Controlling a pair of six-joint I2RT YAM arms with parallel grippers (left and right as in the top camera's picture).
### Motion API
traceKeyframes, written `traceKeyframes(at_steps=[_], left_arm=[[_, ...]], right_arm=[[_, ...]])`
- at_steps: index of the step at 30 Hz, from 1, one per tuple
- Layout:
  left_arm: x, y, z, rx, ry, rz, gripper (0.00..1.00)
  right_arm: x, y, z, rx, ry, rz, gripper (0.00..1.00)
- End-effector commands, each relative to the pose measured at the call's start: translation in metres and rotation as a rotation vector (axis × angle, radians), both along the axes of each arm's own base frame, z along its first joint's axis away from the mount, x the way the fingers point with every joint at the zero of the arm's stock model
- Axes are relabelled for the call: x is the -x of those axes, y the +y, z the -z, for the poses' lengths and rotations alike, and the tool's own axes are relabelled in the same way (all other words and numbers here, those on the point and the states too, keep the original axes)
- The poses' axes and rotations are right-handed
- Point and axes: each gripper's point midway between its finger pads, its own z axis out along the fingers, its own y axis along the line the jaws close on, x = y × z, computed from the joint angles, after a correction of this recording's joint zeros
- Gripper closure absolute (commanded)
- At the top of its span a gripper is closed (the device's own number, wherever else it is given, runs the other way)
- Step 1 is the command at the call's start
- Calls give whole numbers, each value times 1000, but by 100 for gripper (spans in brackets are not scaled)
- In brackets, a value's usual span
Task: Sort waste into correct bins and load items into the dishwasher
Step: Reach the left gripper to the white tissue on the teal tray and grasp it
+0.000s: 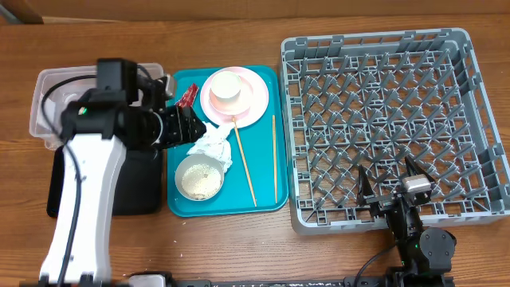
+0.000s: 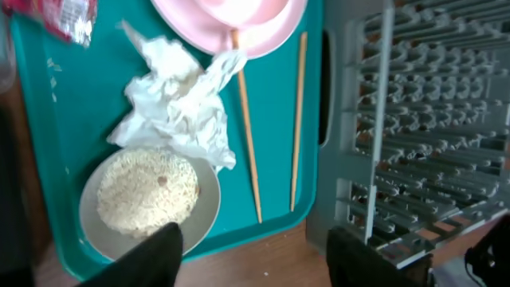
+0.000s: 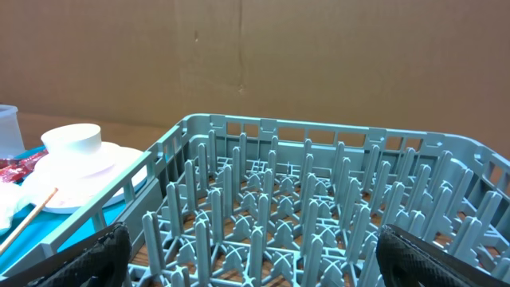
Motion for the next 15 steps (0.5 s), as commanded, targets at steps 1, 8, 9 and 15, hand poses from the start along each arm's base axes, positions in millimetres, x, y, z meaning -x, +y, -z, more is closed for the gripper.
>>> traceKeyframes(at_steps=[1,8,9,15], left_arm=[[-3,-5,19,-27,70,32,49],[-5,2,65,-326,170,16,42],[-5,2,70,-373,174,21,39],[-14,-9,95,-510,169,82,15]], right_arm=[[0,0,3,-4,3,-2,0],[0,0,3,-4,3,-2,0],[0,0,3,-4,3,-2,0],[0,0,3,-4,3,-2,0]])
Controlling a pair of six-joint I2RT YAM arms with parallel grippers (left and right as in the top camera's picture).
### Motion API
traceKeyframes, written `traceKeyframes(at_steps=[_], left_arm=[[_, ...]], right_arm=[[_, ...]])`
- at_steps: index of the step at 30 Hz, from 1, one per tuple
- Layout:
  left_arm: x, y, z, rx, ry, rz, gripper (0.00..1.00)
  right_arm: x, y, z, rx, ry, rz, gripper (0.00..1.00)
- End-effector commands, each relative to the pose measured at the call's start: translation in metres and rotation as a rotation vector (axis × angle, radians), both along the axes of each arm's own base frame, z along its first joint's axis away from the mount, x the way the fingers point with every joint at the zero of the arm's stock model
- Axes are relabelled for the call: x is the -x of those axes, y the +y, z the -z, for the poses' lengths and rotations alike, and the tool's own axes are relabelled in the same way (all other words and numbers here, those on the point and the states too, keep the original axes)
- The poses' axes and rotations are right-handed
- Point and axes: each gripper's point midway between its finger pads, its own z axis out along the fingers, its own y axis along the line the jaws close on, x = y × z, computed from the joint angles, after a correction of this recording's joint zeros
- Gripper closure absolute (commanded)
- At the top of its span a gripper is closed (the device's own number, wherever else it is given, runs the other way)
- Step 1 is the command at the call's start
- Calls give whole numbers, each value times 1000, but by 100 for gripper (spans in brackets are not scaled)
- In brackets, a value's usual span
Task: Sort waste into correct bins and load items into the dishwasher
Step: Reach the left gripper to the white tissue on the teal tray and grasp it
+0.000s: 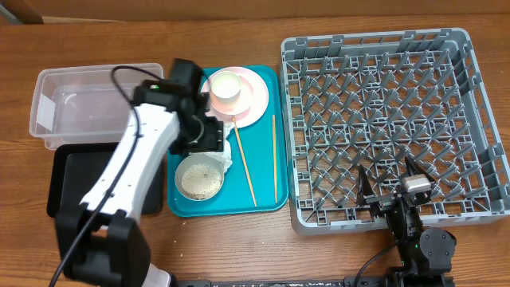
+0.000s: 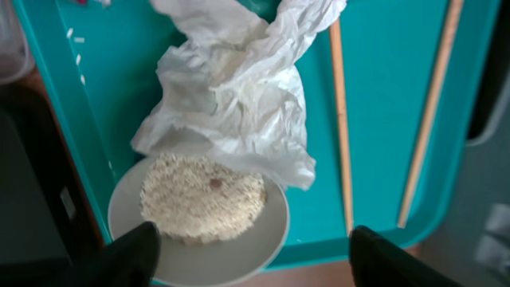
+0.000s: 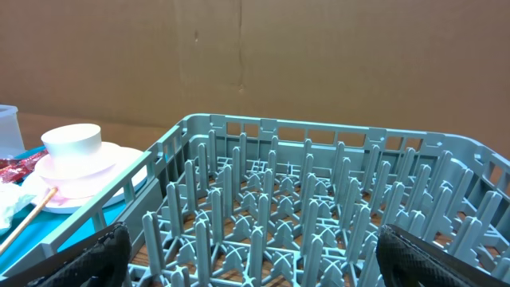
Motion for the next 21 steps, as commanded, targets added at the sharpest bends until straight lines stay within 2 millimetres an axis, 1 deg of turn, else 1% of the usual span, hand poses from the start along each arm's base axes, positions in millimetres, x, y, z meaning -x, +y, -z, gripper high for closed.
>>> traceKeyframes(at_steps=[1,4,10,16,21], left_arm=[[-11,10,13,-132,-13,-6,12],[-13,9,28,-143,18,-6,11],[-15,13,57,-181,85,-14,8],[-24,10,73,-181,83,-12,5],[-32,7,86,-179,75,-13,6]], right_arm=[[0,0,3,-4,3,-1,0],[0,0,3,-4,3,-1,0],[0,0,3,-4,3,-1,0],[0,0,3,-4,3,-1,0],[0,0,3,-4,3,-1,0]])
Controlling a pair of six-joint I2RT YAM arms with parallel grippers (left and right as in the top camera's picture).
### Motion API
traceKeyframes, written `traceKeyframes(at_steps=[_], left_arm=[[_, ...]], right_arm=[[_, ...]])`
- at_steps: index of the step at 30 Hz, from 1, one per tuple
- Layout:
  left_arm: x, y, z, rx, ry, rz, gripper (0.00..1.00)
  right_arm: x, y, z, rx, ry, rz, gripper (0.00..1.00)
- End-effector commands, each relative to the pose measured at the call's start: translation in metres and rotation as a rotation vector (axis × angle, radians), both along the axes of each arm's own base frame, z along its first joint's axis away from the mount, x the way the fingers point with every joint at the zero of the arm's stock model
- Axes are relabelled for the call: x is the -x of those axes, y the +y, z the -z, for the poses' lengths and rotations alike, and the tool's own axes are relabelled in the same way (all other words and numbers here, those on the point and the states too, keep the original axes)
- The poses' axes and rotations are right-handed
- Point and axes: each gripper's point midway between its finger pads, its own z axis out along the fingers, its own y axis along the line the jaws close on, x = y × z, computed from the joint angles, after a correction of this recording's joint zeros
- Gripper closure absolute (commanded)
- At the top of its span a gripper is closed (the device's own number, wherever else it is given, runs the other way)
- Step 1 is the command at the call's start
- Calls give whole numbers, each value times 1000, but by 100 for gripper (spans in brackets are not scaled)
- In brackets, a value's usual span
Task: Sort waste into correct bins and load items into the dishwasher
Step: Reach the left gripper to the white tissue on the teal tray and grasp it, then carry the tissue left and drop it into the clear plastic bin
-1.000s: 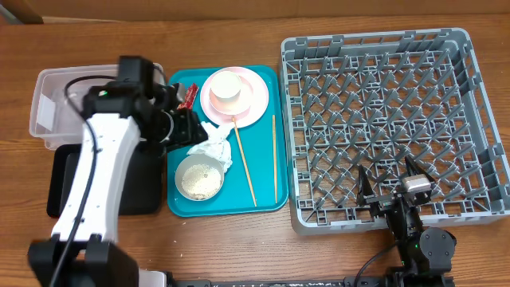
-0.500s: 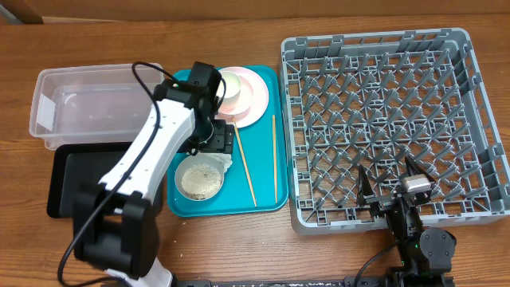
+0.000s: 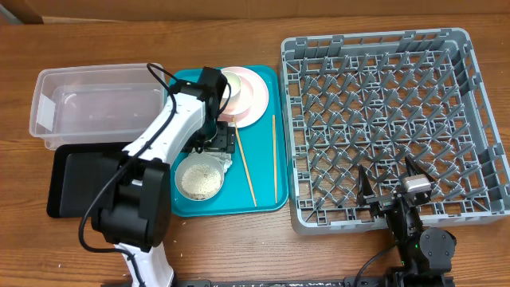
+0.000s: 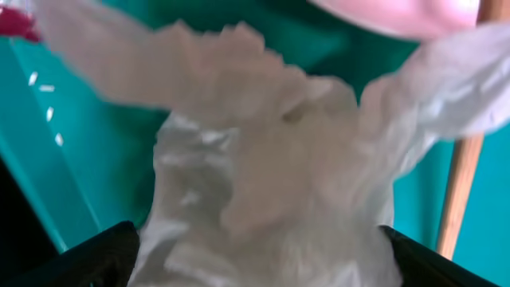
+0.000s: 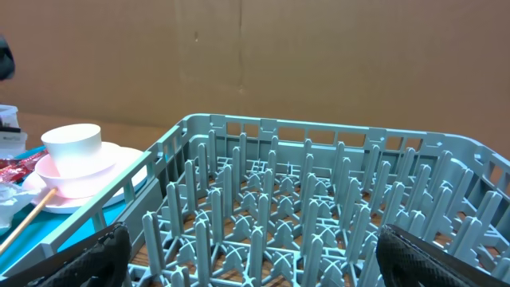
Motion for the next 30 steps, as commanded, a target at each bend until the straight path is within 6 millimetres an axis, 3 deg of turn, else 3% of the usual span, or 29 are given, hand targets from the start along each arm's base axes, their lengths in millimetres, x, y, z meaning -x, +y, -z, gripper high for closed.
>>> traceKeyframes(at_steps=[1,4,5,7,10,16,23,26,30], left_arm=[[-8,1,10,-19,-4,-10,7],[-9,1,18,-19,8,-11,13],[-8,0,20,-19,13,-10,22],[-7,0,21,-17,19,-10,54],[-7,0,19,-16,20,-10,95],[-16,-2,0,-14,9,-10,96],[-49,-2,-72,-29,-114,-11,96],[-63,11,-108,-76,-192,-38,96],[-79,53,-149,-190,-308,-164,96]], right_arm=[[0,0,3,-4,3,-1,0],[0,0,3,-4,3,-1,0],[0,0,3,-4,3,-1,0],[0,0,3,-4,3,-1,0],[0,0,3,-4,3,-1,0],[0,0,3,-4,3,-1,0],[0,0,3,-4,3,-1,0],[0,0,3,-4,3,-1,0],[0,0,3,-4,3,-1,0]])
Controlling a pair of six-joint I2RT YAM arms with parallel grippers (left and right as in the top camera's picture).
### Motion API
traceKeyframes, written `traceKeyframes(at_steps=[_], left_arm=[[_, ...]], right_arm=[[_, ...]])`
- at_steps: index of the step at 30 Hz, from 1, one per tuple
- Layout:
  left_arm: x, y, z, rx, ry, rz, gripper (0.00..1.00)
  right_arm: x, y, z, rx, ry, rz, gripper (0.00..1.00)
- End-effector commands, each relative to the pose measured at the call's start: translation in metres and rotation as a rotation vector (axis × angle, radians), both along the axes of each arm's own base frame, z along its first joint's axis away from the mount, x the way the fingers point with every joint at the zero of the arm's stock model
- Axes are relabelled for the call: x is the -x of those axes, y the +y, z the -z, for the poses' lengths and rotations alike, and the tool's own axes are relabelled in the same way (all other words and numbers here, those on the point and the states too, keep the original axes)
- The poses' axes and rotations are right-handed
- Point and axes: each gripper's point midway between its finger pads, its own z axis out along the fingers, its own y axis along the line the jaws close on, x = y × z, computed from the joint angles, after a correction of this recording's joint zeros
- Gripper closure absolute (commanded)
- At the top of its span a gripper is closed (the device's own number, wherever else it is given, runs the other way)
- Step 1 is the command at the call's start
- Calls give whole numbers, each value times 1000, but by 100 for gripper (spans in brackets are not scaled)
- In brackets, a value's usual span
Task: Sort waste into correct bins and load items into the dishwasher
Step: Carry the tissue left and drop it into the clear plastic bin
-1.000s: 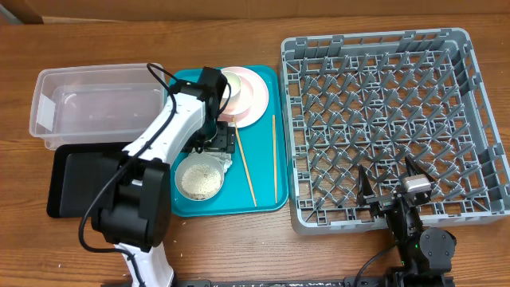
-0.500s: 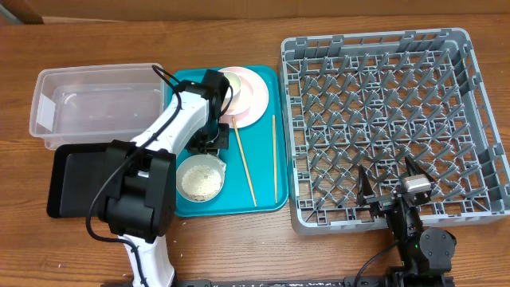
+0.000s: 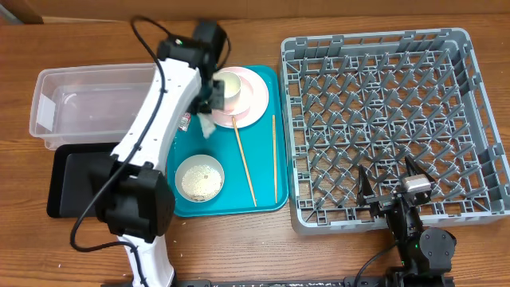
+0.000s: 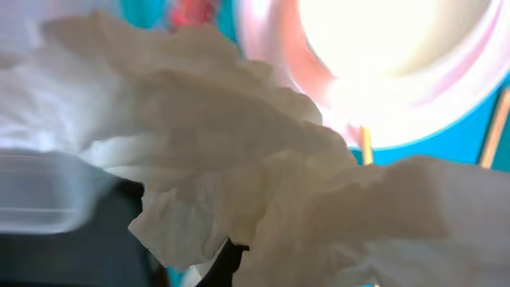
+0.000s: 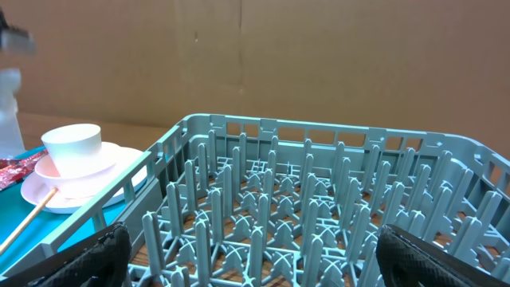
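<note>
A crumpled white napkin (image 3: pixel 206 124) hangs above the left side of the teal tray (image 3: pixel 263 171), with my left gripper (image 3: pixel 210 102) shut on it. In the left wrist view the napkin (image 4: pixel 239 151) fills most of the picture and hides the fingers. On the tray lie a bowl of rice (image 3: pixel 199 178), two chopsticks (image 3: pixel 244 161), a red wrapper (image 3: pixel 185 121) and a white cup (image 3: pixel 228 84) on a pink plate (image 3: pixel 253 102). My right gripper (image 5: pixel 255 263) is open and empty at the near edge of the grey dish rack (image 3: pixel 382 119).
A clear plastic bin (image 3: pixel 88 104) stands left of the tray, with a black bin (image 3: pixel 80 187) in front of it. The rack takes up the right half of the wooden table. The left arm stretches along the tray's left edge.
My left gripper was down on the napkin beside the rice bowl. Now it holds the napkin lifted off the tray, farther back near the pink plate. The right arm has not moved.
My left gripper was open at the tray's left edge by the bins. Then it was over the napkin and rice bowl, then pressed down onto the napkin. Now the napkin hangs from it above the tray. The right gripper stayed open at the rack throughout.
</note>
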Motion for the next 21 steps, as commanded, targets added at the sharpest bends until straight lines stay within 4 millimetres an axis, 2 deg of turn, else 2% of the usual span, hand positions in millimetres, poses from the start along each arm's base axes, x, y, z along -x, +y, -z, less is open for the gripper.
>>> traceKeyframes(at_steps=[1,5,13,18,21], left_arm=[[-17,51,-44,-122,-147,-157,96],[-25,100,-51,-178,-199,-307,96],[-21,182,-29,-181,-192,-532,96],[-19,217,-5,-175,-199,-601,96],[-23,224,10,-156,-205,-572,95]], right_arm=[[0,0,3,-4,3,-1,0],[0,0,3,-4,3,-1,0],[0,0,3,-4,3,-1,0],[0,0,3,-4,3,-1,0],[0,0,3,-4,3,-1,0]])
